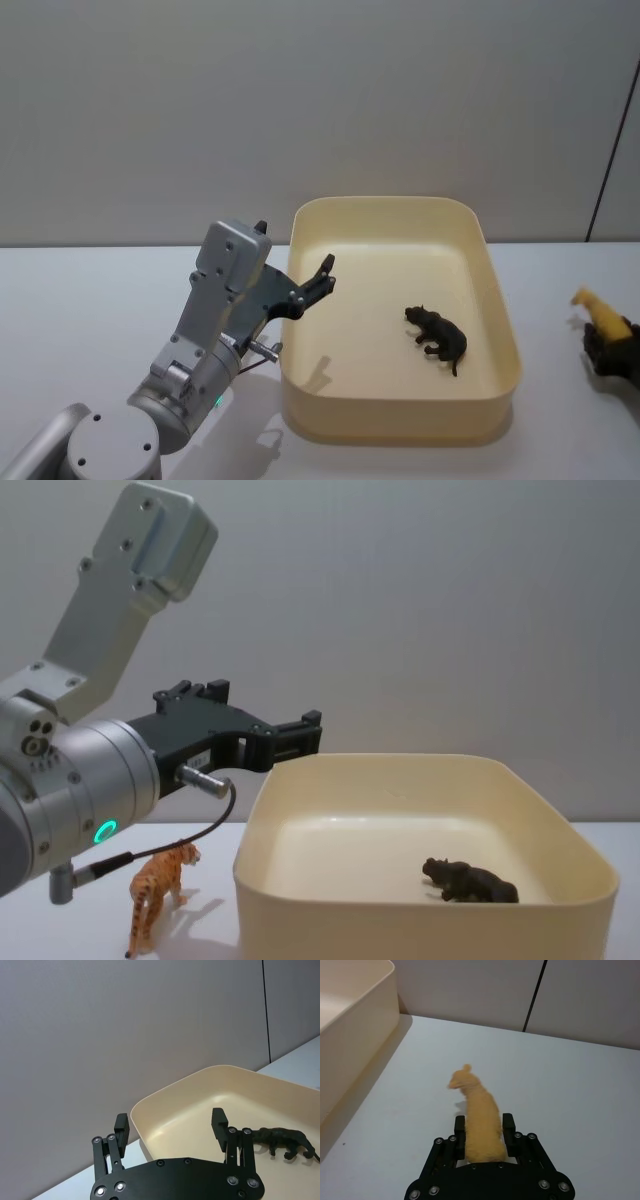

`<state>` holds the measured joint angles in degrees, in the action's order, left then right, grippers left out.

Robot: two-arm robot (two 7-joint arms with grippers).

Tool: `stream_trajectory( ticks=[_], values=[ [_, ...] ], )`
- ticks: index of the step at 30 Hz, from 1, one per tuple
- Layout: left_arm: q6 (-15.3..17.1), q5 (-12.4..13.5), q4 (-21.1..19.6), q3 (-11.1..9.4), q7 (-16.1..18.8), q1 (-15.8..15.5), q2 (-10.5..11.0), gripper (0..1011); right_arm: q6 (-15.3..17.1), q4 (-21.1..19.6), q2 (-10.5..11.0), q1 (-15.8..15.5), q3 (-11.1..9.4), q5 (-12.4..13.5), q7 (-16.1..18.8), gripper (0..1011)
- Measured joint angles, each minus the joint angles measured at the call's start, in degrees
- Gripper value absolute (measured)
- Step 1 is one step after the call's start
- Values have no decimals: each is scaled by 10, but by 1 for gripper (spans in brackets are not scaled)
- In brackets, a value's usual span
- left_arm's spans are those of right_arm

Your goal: Pick up the toy alternately with two hands and place it into the central storage box.

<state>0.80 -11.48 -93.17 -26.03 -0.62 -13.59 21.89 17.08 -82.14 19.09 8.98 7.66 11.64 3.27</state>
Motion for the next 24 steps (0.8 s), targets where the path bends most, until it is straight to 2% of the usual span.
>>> stream_trajectory(
  ticks=[6,19,24],
  values=[
    [0,0,0,0,0,0,0,1001,-4,0,-1,0,0,-1,3,330],
    [0,0,0,0,0,0,0,1001,-38,-26,-4,1,2,5,19,330],
    [0,0,0,0,0,0,0,1001,-47,-44,-9,9,4,13,37,331]
  ],
)
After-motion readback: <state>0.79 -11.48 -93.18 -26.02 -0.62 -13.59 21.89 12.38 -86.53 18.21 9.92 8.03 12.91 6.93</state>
